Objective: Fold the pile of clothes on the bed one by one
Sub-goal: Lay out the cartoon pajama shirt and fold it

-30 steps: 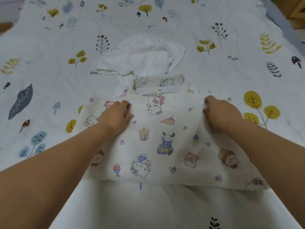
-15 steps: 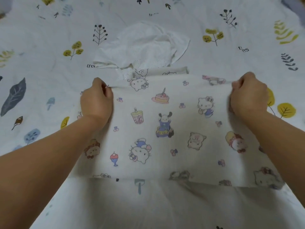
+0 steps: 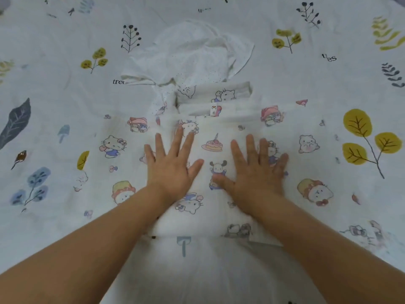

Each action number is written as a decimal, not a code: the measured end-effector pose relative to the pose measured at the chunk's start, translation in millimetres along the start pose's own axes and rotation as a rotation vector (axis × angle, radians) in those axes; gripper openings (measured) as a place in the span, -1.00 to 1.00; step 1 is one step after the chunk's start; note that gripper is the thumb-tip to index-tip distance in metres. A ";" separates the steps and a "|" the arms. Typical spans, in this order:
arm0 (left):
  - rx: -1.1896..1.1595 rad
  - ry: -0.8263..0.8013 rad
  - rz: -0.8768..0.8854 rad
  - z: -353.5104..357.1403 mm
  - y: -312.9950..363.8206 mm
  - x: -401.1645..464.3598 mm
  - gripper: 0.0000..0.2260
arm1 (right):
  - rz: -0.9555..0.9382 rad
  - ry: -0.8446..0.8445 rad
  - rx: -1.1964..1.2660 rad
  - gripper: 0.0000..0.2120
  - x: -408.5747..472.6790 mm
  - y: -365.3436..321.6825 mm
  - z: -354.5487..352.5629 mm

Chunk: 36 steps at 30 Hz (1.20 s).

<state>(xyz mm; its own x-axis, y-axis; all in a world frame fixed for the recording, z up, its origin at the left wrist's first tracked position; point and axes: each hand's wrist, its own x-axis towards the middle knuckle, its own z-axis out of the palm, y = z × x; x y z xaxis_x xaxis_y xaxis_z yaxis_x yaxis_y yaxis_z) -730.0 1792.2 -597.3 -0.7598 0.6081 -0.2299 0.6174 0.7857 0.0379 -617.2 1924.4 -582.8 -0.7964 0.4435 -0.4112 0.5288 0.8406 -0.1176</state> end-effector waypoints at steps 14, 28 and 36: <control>-0.105 0.067 0.094 -20.3 13.4 -63.4 -0.33 | 0.056 0.136 0.149 -0.33 -56.9 -2.1 -8.7; 0.024 -0.332 -0.034 -12.7 14.5 -61.3 -0.45 | -0.014 -0.111 0.102 -0.34 -56.5 10.8 16.2; -0.103 -0.043 0.162 -37.8 78.7 -76.8 -0.34 | 0.456 0.344 0.337 -0.56 -114.8 73.7 -9.9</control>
<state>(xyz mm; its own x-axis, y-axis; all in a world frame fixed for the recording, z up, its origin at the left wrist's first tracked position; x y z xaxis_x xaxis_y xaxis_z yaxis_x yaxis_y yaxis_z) -630.8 1811.6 -539.9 -0.6416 0.7236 -0.2545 0.7049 0.6871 0.1761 -489.7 1938.5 -535.3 -0.4900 0.8528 -0.1807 0.8533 0.4269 -0.2994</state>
